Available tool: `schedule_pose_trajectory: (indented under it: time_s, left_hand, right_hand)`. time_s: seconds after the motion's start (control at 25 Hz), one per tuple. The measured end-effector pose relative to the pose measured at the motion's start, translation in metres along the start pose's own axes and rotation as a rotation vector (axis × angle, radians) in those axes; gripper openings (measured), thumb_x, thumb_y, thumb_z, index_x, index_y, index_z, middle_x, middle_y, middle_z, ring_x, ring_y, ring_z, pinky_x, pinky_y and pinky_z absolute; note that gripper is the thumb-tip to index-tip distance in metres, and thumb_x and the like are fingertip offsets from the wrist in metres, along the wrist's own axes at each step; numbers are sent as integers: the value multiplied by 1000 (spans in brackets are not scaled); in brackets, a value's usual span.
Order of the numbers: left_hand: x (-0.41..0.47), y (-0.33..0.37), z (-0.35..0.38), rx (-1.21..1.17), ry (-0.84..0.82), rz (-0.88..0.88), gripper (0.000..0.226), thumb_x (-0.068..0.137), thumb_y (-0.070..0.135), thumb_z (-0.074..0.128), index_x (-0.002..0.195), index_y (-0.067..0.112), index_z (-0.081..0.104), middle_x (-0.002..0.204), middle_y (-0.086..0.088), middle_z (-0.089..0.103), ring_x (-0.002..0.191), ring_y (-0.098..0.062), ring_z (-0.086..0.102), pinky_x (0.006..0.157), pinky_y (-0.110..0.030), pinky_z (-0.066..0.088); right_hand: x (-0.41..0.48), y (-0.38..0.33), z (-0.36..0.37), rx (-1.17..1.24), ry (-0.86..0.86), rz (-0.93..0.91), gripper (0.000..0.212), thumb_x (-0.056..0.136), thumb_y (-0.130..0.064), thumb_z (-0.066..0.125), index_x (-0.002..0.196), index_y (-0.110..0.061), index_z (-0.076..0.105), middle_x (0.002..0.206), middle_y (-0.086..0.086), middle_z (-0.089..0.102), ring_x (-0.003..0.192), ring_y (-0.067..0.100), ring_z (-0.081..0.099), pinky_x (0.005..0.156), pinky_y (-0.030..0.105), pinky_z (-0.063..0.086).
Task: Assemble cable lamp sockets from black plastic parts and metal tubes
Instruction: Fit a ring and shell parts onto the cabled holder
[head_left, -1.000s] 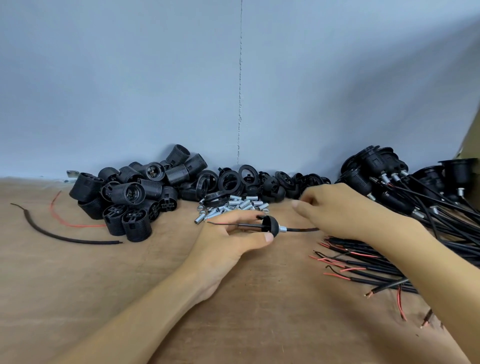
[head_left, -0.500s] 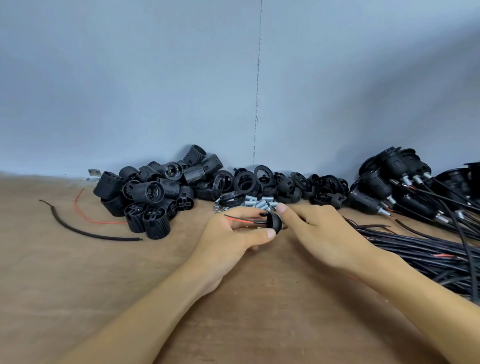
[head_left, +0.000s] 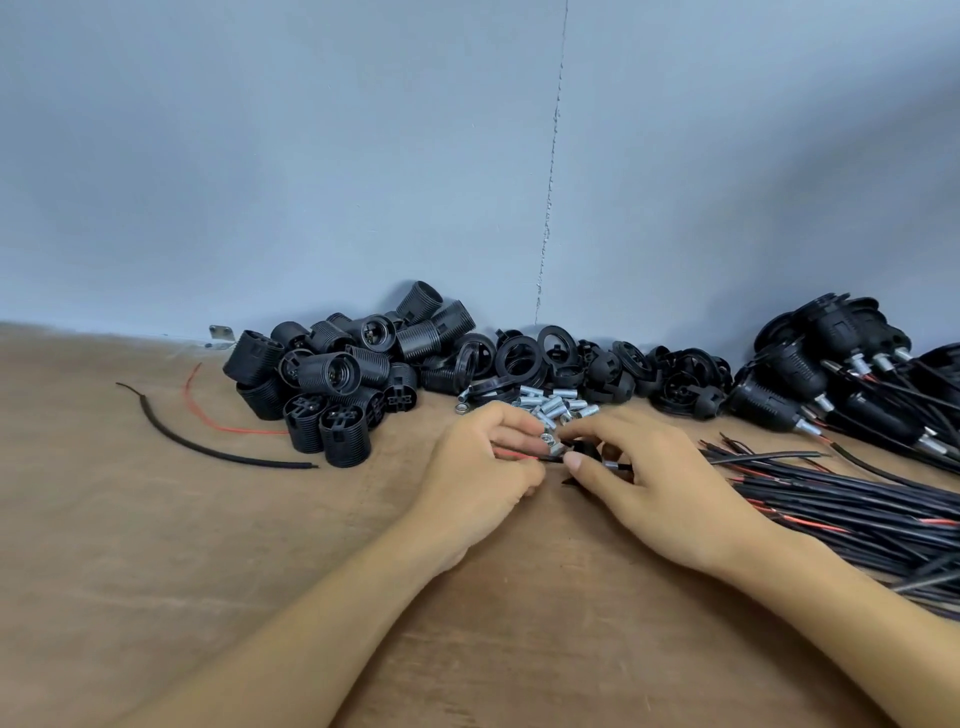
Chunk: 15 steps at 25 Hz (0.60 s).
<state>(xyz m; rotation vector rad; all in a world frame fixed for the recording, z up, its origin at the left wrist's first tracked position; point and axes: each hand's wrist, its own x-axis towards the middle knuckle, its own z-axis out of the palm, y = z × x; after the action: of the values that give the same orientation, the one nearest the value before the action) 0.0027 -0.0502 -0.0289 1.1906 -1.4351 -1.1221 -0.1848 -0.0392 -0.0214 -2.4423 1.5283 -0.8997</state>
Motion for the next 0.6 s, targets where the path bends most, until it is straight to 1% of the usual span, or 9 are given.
schedule_pose_trajectory:
  time_s: [0.04,0.12,0.2,0.28,0.32,0.4,0.48,0.56,0.6]
  left_hand:
    - [0,-1,0,77,34,33,37,79,-9,68,94,24,69,87,4,77,75,-10,69,73,-25,56]
    - [-2,0,-1,208,73,110,37,81,-6,66,90,31,67,85,9,74,76,-1,67,71,-14,52]
    - [-3,1,-1,272,99,163,33,81,-1,68,87,32,67,82,12,72,78,4,66,69,-7,48]
    - [-3,2,-1,308,140,194,25,83,6,72,81,31,69,75,13,70,74,6,64,67,-6,45]
    - [-3,2,-1,317,159,203,23,83,8,74,77,29,69,71,13,69,71,7,62,65,-6,44]
    - [-2,2,-2,322,152,212,22,85,9,75,74,28,71,67,14,67,67,8,60,63,-5,43]
    - [-3,2,-2,332,108,218,20,87,10,75,76,27,73,70,13,68,68,8,60,64,-6,43]
    - [-2,0,-2,329,77,227,19,88,10,75,78,27,73,71,13,68,68,8,60,64,-6,43]
    - [-2,0,-2,324,76,227,20,88,11,75,78,28,73,71,13,68,68,8,60,64,-6,43]
  right_hand:
    - [0,1,1,-8,8,11,25,96,-35,61,120,-32,67,107,-15,62,97,-5,53,82,2,33]
    - [-1,2,2,-14,29,22,25,96,-35,61,120,-31,66,108,-14,61,97,-2,52,84,4,34]
    - [-1,2,2,-16,40,34,25,96,-35,60,120,-31,67,107,-15,60,98,-1,52,85,11,37]
    - [-1,2,2,-17,42,47,24,96,-36,60,119,-32,66,107,-16,59,98,0,53,87,17,38]
    - [0,2,2,-14,40,53,24,96,-36,60,119,-33,66,108,-16,59,99,0,53,87,17,38]
    - [-1,2,1,-7,37,58,24,96,-36,61,119,-34,66,109,-18,58,99,-1,53,86,13,37]
    - [-1,1,2,0,31,58,24,95,-36,62,119,-34,66,110,-17,59,100,-2,53,85,6,34]
    - [-2,0,3,2,27,54,24,95,-36,62,119,-33,66,109,-16,59,100,-2,53,86,6,35]
    - [-3,-1,3,1,30,51,25,94,-36,63,119,-32,66,109,-16,59,100,-1,53,87,9,38]
